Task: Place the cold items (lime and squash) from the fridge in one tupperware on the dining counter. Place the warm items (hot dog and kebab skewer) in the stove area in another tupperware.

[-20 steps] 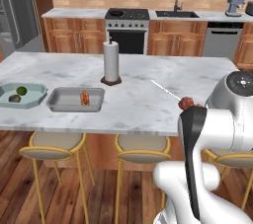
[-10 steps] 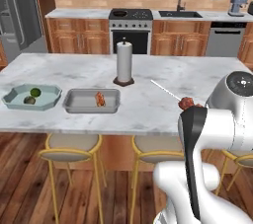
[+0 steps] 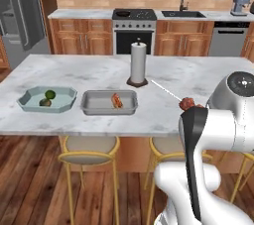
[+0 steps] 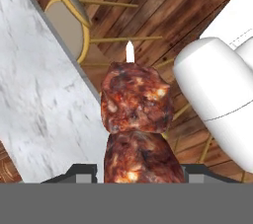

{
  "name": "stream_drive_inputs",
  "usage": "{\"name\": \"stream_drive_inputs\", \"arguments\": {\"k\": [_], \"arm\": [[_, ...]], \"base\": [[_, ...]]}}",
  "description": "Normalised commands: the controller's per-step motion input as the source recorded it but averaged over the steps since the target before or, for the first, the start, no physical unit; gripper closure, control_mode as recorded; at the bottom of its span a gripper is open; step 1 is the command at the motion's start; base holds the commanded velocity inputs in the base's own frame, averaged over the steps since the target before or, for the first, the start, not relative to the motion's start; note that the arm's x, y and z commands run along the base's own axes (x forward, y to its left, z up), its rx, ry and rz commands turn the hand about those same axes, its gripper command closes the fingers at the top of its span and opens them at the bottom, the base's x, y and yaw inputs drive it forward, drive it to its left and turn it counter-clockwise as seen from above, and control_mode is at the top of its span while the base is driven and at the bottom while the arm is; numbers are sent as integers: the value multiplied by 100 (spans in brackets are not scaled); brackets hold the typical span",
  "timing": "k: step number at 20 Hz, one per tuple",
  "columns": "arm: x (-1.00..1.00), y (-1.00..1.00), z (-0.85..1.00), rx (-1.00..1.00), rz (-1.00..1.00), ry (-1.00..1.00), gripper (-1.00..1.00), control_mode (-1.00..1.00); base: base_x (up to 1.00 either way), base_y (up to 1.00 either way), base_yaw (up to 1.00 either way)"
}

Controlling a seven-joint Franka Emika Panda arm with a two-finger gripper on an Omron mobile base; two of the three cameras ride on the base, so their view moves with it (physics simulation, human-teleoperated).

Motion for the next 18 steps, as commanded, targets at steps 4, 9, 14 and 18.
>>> {"name": "stream_drive_inputs", "arguments": {"k": [4,9,14,18], "arm": [[0,0,0,0,0,0,100,100],[0,0,0,0,0,0,100,100],[0,0,0,0,0,0,100,100],[0,0,0,0,0,0,100,100]], "base": [[13,48,-9],[11,40,-12],[12,41,-12],[14,39,-13]]}}
